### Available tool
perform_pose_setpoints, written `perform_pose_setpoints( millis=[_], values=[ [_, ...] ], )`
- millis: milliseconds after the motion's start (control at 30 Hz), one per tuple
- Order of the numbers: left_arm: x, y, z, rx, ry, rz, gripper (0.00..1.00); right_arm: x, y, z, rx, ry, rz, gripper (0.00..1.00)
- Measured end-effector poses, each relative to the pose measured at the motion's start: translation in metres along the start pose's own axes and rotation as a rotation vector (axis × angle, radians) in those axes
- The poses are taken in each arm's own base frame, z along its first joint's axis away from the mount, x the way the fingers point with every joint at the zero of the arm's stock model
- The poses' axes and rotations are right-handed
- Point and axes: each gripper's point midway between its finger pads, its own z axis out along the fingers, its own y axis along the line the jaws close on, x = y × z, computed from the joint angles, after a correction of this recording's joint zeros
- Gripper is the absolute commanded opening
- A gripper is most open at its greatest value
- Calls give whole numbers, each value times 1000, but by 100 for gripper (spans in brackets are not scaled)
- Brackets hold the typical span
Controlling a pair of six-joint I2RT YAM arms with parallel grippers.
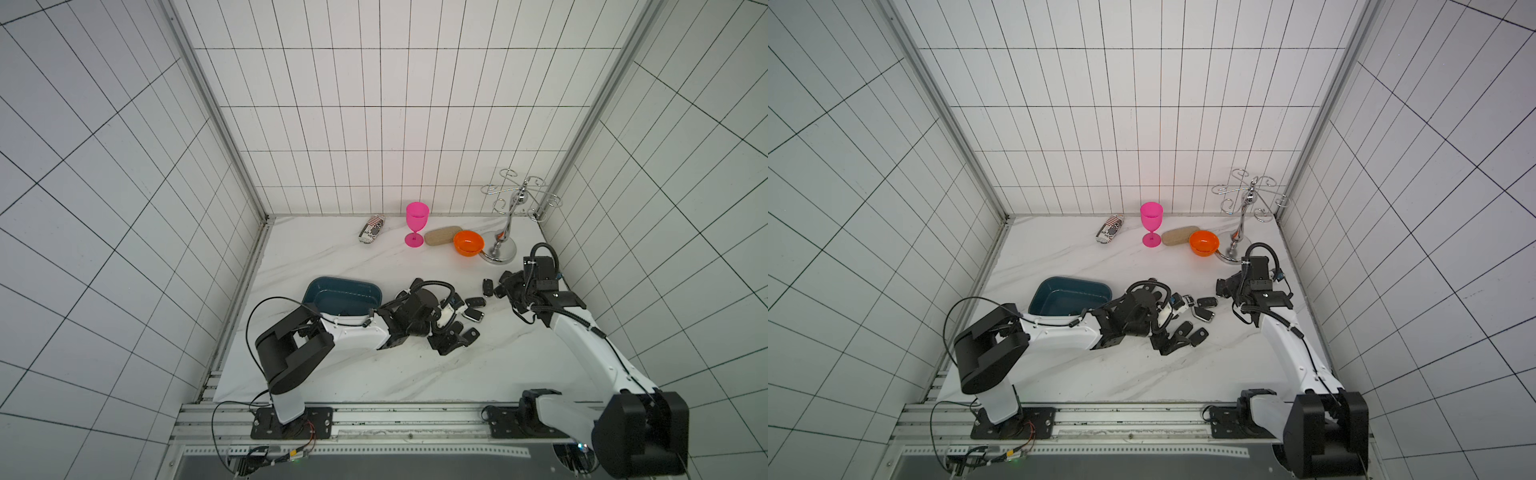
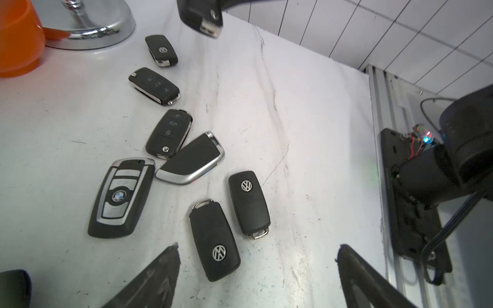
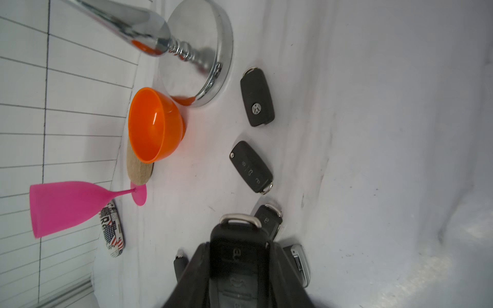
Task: Place the car key into the storage box
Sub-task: Pick up the car key from the center of the board.
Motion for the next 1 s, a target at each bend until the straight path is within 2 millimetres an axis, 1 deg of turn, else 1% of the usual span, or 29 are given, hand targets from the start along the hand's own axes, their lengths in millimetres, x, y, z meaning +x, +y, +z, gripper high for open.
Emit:
perform_pose_setpoints(
  millis=[100,200,267,433,567,667,800,900,1000],
  values=[
    [-31,9,-19,42,-121,-123,89,17,-1,-3,-52,26,-23,25],
    [-52,21,-34,86,-211,-231,89,27,0,-4,-82,46,-36,25],
    [-56,23,-38,112,-222,-278,89,30,5,-4,-103,55,-46,26],
    [-60,4,-36,231,-154,-340,88,44,16,-7,-150,107,-111,27],
    [-56,-9,-33,314,-78,-366,87,55,29,-8,-183,168,-173,27],
    [-45,-11,-30,341,-25,-392,84,62,41,-15,-226,193,-225,27],
    [-25,-5,-21,315,33,-427,83,71,56,-24,-275,225,-287,27],
    [-20,3,-15,269,34,-413,83,77,63,-29,-297,242,-312,27],
    [-17,9,-10,223,27,-387,83,84,64,-32,-305,260,-328,27]
  ],
)
